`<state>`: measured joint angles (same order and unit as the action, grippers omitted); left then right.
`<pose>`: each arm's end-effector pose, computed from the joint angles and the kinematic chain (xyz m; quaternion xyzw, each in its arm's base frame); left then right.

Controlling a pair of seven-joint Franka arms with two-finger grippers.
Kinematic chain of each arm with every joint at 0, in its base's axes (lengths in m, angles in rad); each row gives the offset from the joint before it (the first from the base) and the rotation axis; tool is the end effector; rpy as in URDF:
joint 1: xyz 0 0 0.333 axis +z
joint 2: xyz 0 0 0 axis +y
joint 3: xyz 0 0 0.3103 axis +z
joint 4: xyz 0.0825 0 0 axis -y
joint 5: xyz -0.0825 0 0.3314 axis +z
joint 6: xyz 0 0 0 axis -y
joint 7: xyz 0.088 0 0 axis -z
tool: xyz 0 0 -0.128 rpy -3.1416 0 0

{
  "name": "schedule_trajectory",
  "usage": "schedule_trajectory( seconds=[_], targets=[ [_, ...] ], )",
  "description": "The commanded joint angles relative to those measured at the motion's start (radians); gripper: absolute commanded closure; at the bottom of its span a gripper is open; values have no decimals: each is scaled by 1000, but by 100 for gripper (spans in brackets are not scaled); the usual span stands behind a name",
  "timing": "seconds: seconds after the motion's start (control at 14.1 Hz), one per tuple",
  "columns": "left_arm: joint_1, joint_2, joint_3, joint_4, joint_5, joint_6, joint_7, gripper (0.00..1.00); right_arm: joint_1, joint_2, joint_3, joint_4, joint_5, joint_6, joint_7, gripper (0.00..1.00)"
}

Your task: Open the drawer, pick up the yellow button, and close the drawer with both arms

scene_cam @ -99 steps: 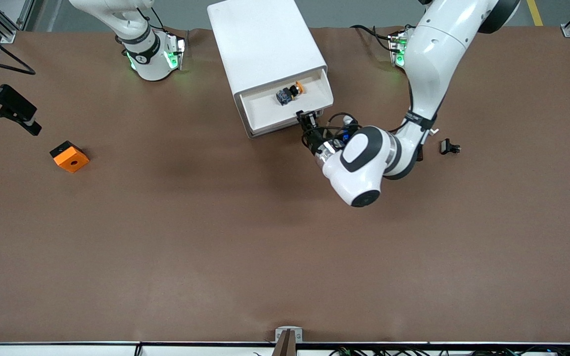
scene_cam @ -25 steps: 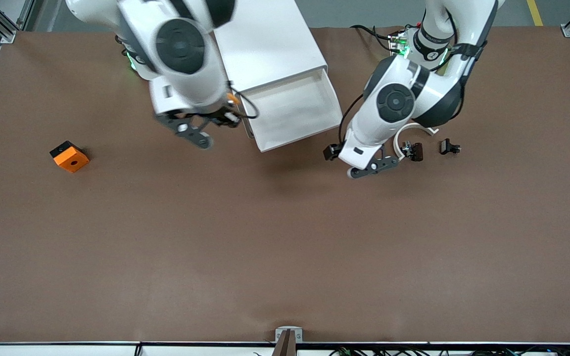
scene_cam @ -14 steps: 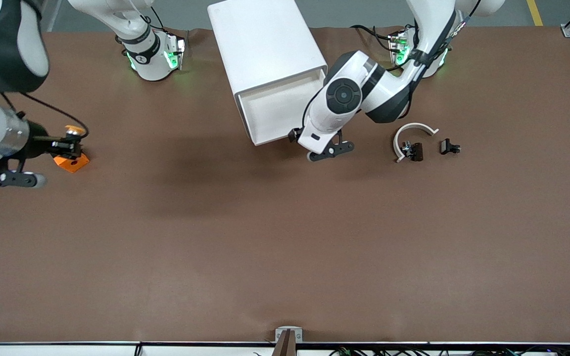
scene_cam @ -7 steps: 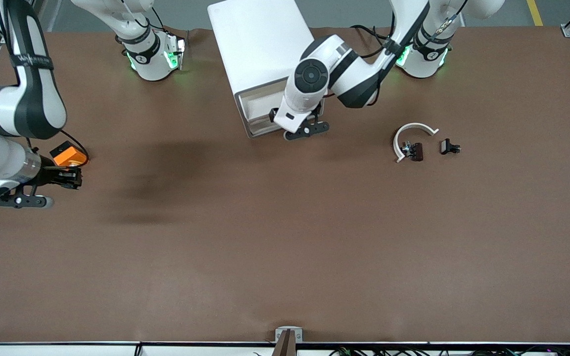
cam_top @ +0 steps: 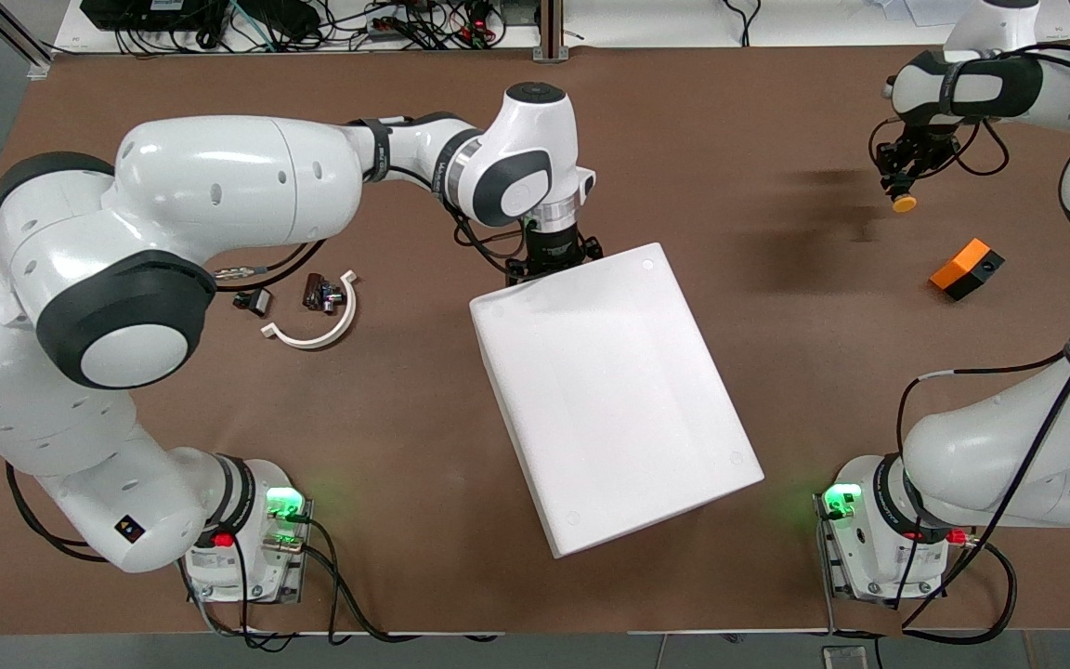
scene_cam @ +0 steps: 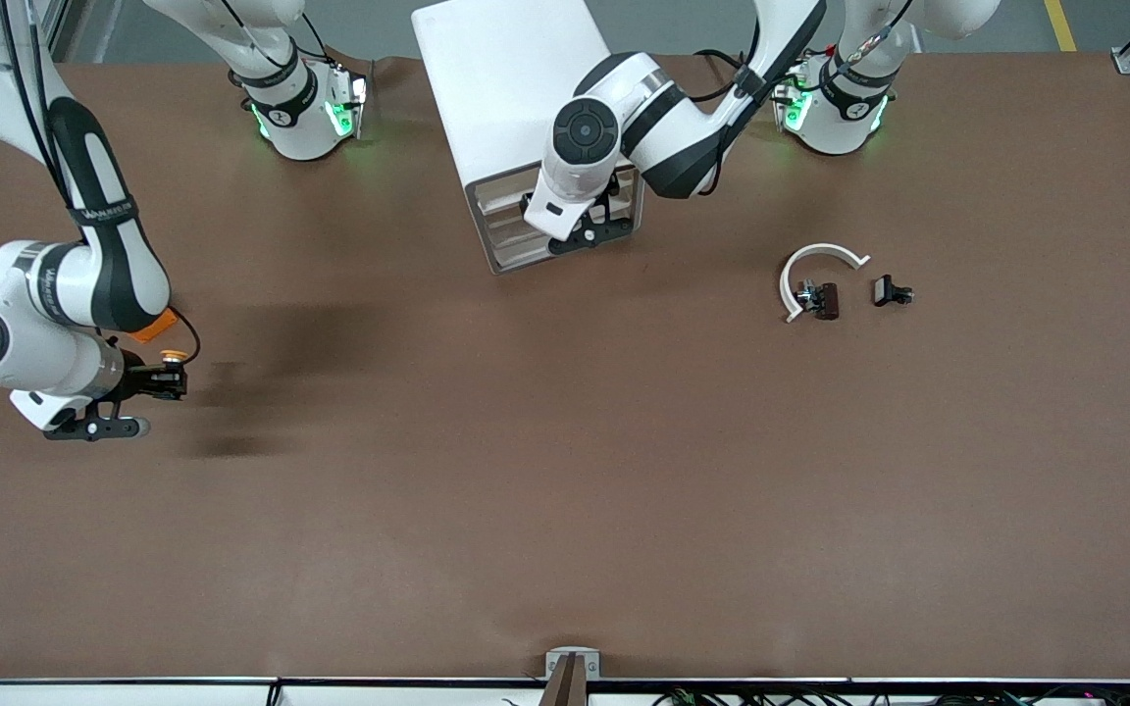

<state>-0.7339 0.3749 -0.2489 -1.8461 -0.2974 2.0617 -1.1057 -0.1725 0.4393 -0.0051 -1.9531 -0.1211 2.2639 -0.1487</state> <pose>0.3078 -0.4834 0.3267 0.9719 0.1441 -0.1851 0.0202 0.5541 -0.1045 0.2543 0.9965 0.0273 -0.0706 0.0341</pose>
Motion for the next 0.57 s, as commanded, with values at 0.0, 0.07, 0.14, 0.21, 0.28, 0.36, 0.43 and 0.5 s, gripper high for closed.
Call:
schedule_trajectory(
  seconds=[0.0, 0.07, 0.14, 0.21, 0.28, 0.36, 0.43, 0.5],
  targets=[
    [-5, -8, -27, 4, -34, -23, -11, 0, -25, 45, 22, 13, -26, 52, -9, 77],
    [-7, -7, -27, 5, -34, -23, -5, 0, -33, 62, 22, 13, -26, 74, -12, 76],
    [-9, -1, -27, 16, -31, -22, 4, 0, -38, 74, 22, 14, -26, 88, -14, 75],
    [-12, -1, -27, 36, -31, -22, 7, 0, -38, 81, 22, 13, -26, 100, -14, 74],
    [-6, -1, -26, 45, -25, -23, 12, 0, -38, 90, 22, 13, -26, 111, -14, 74],
    [4, -1, -20, 47, -20, -23, 24, 0, -39, 95, 22, 13, -26, 115, -14, 72],
    [19, -2, -7, 48, -20, -23, 46, 0, -39, 101, 22, 13, -26, 121, -12, 70],
    [52, -4, -3, 53, -20, -23, 50, 0, -42, 102, 22, 13, -26, 125, -12, 68]
  ],
)
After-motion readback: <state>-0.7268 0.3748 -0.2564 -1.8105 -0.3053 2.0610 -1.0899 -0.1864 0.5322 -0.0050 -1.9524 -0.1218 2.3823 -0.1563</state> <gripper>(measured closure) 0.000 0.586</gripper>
